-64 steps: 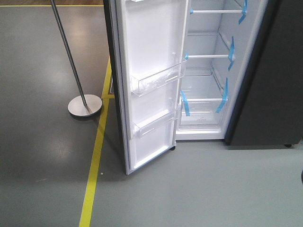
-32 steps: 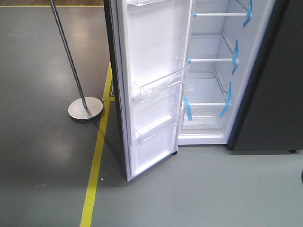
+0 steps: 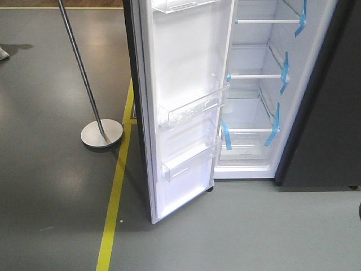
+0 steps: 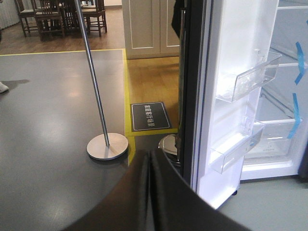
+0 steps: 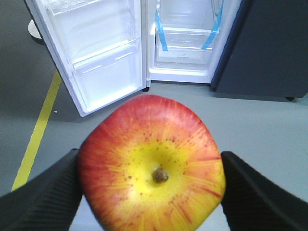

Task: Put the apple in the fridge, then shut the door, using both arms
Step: 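Approach the refrigerator shelves with the apple held in the right gripper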

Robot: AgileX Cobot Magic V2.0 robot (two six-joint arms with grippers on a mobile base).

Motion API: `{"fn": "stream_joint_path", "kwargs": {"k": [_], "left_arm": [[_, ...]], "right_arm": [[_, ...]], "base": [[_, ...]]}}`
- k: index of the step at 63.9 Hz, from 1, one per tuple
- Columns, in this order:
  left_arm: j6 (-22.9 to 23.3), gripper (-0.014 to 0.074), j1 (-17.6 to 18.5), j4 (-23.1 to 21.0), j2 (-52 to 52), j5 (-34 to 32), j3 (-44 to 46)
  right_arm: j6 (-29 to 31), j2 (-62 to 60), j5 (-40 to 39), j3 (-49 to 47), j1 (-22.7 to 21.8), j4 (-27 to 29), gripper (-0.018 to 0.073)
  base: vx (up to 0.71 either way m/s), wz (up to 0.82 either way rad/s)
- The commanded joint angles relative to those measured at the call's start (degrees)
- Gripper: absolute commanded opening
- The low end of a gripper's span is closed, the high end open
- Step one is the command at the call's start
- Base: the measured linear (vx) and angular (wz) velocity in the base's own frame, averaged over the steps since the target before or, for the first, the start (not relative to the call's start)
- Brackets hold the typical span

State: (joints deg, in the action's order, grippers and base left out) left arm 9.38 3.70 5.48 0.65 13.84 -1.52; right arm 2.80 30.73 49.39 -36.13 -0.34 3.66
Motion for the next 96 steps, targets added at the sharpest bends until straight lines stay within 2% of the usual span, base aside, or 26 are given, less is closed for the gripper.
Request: {"fn": "stream_joint_path", "kwargs": {"k": [1,96], "left_arm": [[0.51,-0.0005,-0.02,-0.55,0.81,-3.93,-1.15],[0.51,-0.0005,-0.02,-0.55,0.81,-3.93,-1.15]], "right_arm": [[-0.08,-0.04,-4.44,-1.62,0.05,-0.1,0.0198],[-0.08,-0.04,-4.44,-1.62,0.05,-0.1,0.0198]], "base": [[0.09,0.01],[0.08,0.0]]}}
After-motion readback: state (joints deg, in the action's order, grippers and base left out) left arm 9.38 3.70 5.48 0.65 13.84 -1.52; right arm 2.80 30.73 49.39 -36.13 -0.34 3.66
